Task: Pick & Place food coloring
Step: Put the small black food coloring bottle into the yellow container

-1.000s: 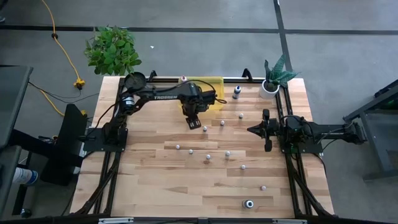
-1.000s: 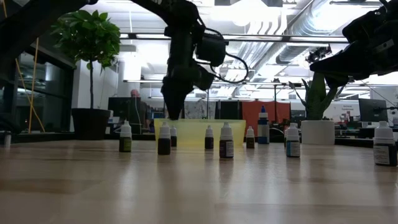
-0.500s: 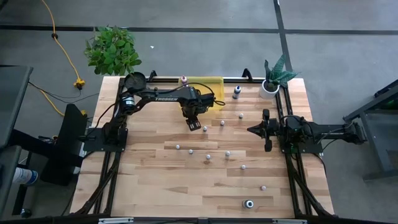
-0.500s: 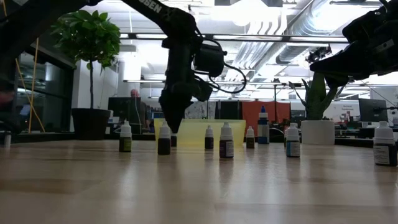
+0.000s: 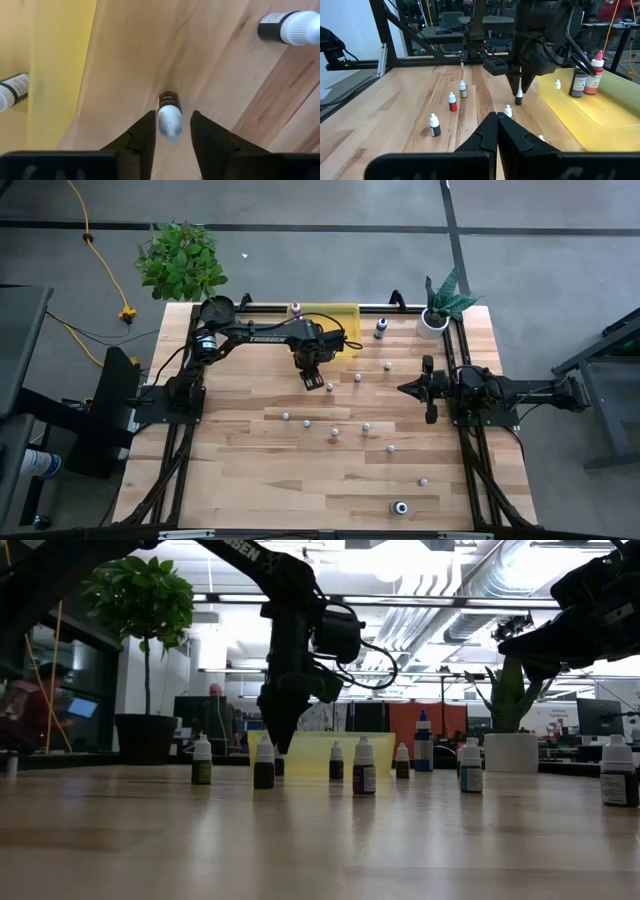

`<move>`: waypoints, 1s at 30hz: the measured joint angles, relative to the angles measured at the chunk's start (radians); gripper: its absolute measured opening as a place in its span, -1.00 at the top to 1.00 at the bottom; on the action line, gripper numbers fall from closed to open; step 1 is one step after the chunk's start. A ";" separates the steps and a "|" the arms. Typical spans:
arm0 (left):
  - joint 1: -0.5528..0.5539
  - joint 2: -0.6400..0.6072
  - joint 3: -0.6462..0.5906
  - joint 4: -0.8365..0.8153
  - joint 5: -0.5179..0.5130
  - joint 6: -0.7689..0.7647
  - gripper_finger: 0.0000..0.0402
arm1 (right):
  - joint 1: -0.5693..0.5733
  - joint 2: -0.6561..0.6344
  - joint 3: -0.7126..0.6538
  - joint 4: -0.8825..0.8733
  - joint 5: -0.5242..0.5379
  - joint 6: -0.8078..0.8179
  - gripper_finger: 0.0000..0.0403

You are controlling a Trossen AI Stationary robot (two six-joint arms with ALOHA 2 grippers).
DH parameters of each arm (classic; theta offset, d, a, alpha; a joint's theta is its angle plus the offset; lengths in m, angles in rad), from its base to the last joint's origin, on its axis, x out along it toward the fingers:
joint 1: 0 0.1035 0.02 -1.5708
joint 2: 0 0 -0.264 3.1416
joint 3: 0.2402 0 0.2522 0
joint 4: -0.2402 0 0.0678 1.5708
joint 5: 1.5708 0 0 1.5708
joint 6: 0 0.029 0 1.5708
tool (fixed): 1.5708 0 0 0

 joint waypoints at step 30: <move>0.010 0.001 0.306 -0.255 -0.007 -0.072 0.79 | 0.000 0.000 0.000 0.000 0.000 0.000 1.00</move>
